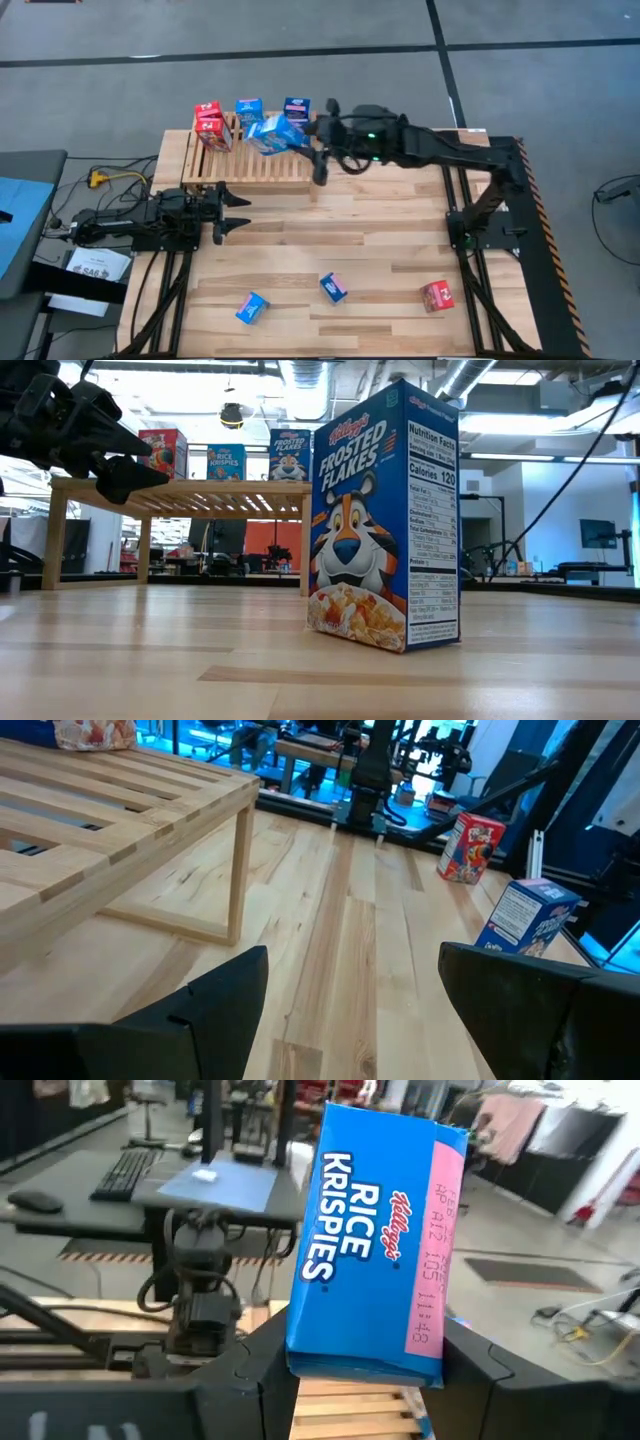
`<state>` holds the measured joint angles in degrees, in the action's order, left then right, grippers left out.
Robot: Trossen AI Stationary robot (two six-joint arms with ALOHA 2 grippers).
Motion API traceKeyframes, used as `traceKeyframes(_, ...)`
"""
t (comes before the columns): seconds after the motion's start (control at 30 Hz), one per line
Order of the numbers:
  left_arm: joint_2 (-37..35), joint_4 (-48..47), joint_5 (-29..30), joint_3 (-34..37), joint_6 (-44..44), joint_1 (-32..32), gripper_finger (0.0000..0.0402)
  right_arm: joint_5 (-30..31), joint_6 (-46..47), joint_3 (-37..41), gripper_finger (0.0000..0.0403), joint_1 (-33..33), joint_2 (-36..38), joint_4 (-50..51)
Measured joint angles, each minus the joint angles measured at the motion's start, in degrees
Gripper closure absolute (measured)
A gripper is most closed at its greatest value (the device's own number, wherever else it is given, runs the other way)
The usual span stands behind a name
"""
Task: Stack cereal on shelf
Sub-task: Put the top light blue cereal box the aligned with the other light blue cereal box on the shelf
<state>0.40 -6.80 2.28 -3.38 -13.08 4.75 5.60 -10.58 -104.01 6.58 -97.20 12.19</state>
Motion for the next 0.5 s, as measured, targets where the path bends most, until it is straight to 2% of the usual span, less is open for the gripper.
traceKeyframes(0.27, -0.02, 0.01, 0.02, 0.0, -0.01, 0.0, 0.0118, -4.59, -1.01, -8.49, 0.0211, 3.22, -9.51, 8.39)
traceKeyframes(0.5, -0.02, 0.01, 0.07, 0.0, 0.0, 0.0, 0.0118, -10.3, -3.38, -11.35, 0.0211, 6.61, -14.61, 11.3)
